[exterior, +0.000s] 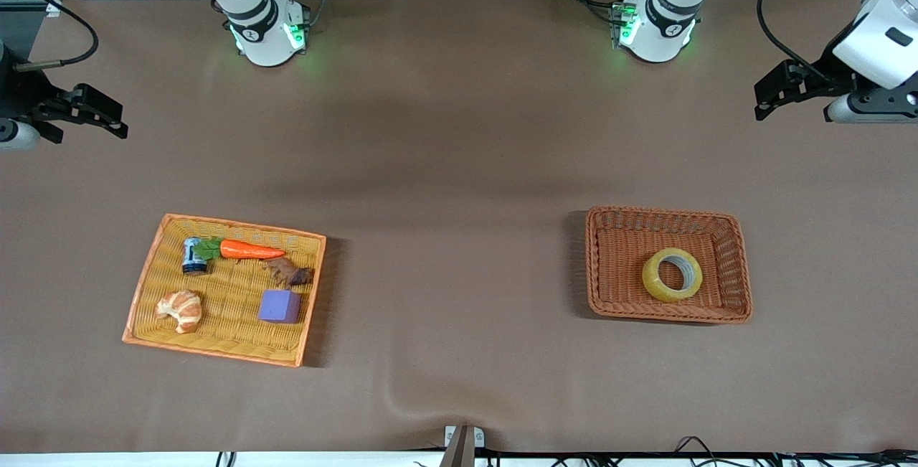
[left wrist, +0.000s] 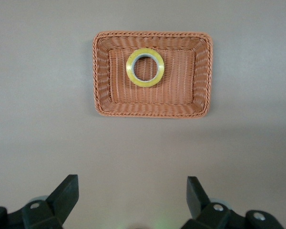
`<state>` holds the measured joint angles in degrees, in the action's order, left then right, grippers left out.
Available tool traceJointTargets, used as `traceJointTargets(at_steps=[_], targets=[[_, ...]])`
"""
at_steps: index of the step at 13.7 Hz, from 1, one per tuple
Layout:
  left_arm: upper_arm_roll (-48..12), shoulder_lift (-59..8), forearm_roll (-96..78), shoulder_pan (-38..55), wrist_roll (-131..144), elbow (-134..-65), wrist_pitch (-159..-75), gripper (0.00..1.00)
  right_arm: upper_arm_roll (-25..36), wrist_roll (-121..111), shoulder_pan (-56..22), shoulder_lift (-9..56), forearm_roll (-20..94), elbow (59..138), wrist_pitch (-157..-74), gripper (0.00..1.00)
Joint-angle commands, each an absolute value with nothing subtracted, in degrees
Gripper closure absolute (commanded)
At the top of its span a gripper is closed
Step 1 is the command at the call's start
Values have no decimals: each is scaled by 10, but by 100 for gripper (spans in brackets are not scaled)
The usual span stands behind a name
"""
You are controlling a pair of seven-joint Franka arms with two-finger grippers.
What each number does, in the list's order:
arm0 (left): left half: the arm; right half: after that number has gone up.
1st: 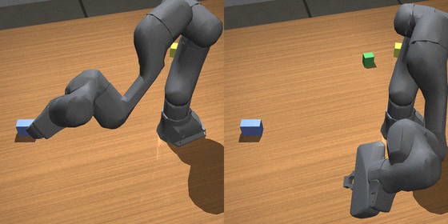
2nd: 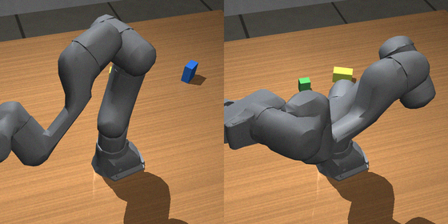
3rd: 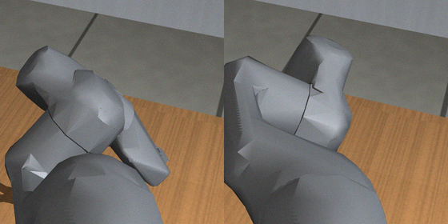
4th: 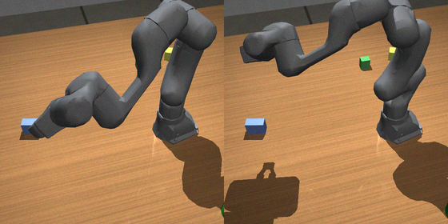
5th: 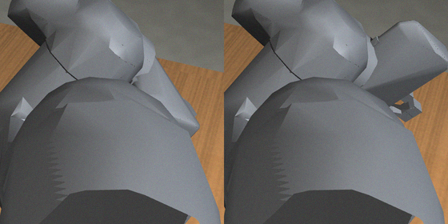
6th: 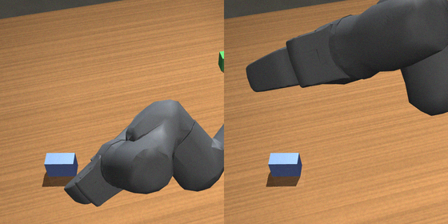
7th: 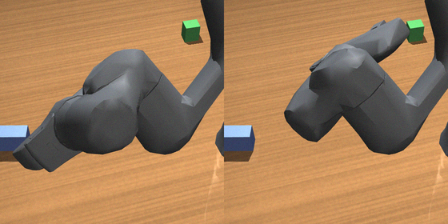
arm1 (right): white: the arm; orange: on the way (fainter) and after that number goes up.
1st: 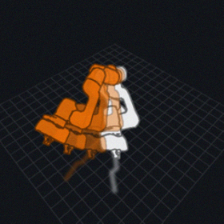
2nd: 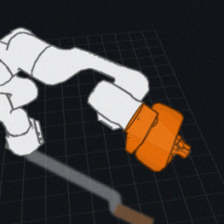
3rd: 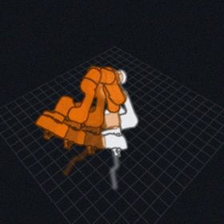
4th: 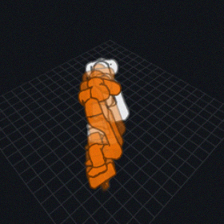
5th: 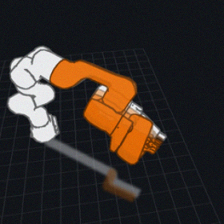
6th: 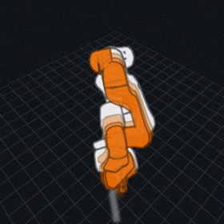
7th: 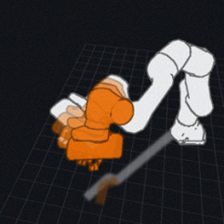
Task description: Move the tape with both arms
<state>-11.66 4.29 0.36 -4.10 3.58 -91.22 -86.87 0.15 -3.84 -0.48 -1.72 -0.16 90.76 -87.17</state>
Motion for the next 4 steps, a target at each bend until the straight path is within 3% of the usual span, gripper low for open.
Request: traceJointTargets(at_steps=[1, 4], targets=[[-107, 57, -11, -41, 10, -920, -856, 0, -2, -44, -3, -22, 6, 912, -875, 0], [-103, 61, -10, -37, 11, -918, -851, 0, -3, -43, -3, -21, 6, 911, -880, 0]])
